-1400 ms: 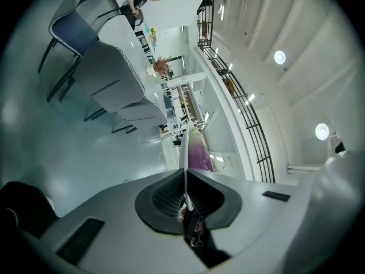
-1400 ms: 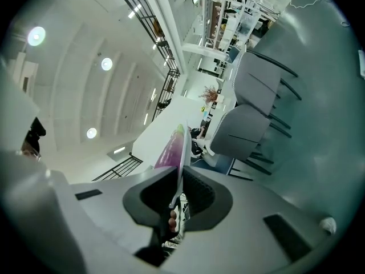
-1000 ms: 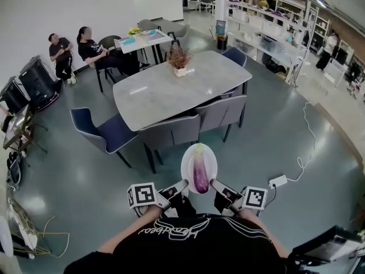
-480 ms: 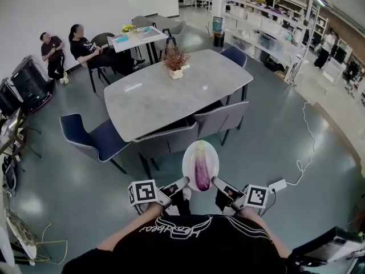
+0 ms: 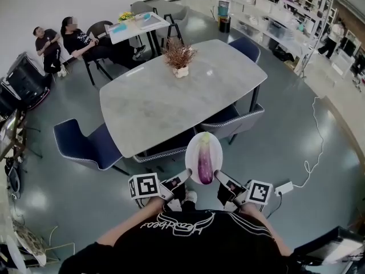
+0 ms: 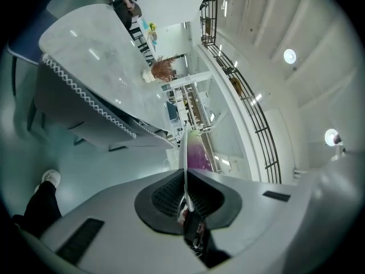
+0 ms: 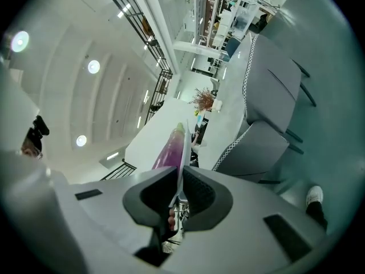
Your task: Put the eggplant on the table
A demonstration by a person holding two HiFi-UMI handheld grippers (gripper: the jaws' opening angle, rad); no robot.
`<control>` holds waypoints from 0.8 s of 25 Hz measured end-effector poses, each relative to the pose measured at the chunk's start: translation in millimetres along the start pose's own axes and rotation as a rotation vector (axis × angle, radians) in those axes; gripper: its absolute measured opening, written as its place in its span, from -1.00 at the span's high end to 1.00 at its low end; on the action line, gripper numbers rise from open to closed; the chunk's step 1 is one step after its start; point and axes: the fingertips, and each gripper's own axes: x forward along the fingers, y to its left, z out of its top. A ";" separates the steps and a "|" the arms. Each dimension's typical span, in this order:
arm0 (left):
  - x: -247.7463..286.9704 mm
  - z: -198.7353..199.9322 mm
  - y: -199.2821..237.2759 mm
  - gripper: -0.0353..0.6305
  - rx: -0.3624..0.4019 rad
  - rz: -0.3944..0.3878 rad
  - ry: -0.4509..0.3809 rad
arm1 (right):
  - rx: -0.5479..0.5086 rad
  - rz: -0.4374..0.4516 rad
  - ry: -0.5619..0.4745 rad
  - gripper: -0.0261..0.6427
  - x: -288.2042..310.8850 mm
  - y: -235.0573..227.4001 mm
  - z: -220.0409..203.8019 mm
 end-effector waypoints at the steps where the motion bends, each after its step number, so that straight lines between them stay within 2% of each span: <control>1: 6.9 14.2 1.6 0.84 0.003 0.004 0.003 | 0.006 -0.003 -0.001 0.81 10.8 -4.3 10.3; 14: 68.4 184.7 37.1 0.84 -0.008 0.005 -0.006 | 0.007 -0.009 0.003 0.81 154.4 -42.7 122.0; 20: 76.9 229.2 45.3 0.84 0.004 0.006 -0.016 | -0.016 -0.008 0.015 0.81 193.7 -46.9 144.7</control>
